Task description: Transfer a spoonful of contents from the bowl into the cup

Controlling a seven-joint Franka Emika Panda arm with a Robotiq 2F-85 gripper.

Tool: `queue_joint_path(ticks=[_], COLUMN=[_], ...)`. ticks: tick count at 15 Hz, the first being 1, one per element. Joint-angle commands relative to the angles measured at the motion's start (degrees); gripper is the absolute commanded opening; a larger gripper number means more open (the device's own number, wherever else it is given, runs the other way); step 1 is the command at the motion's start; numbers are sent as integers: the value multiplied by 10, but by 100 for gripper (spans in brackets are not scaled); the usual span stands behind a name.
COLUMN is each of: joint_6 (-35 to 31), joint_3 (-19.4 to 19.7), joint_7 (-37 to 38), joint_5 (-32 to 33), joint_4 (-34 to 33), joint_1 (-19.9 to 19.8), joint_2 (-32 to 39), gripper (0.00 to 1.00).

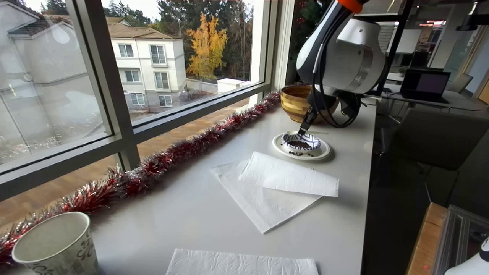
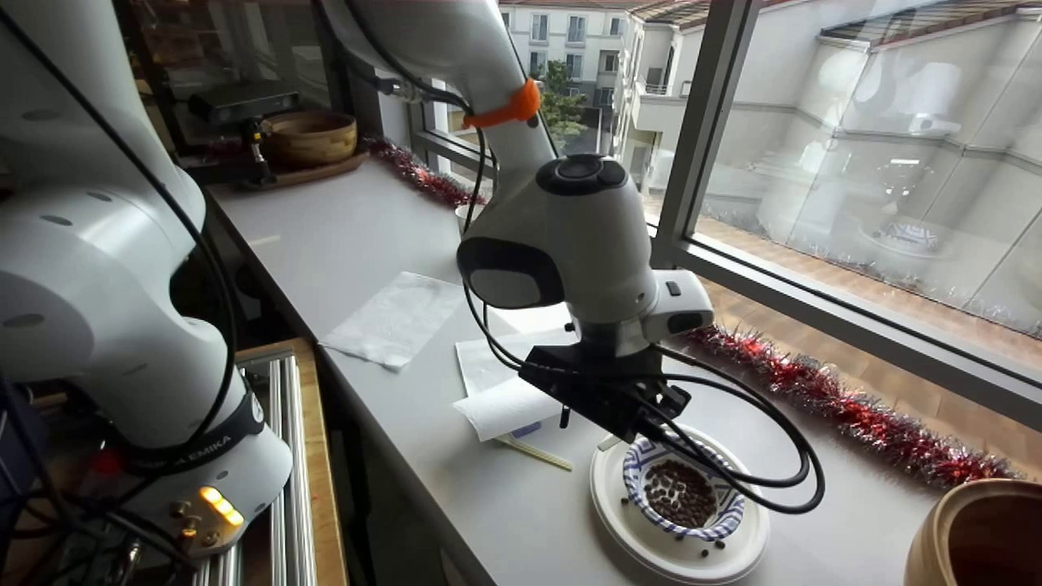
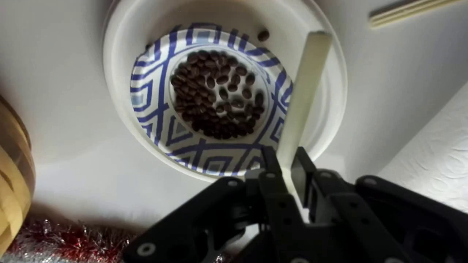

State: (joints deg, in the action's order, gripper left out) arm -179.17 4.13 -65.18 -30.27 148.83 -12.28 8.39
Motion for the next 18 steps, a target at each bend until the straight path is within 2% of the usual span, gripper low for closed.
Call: queue_joint_path(ticks=[1,3,8,13,18], joint_6=[-36,-30,-24,22,106], joint_3=[134,203,328,462,531], joint_7=[124,156,200,251,285], joint_5=[77,73,67,63,71], joint_4=[-13,-30,-58,-96,-127], joint_1=[79,136,291,456,545], joint_2=[54,76,114,193,257], gripper=[4,4,4,4,4])
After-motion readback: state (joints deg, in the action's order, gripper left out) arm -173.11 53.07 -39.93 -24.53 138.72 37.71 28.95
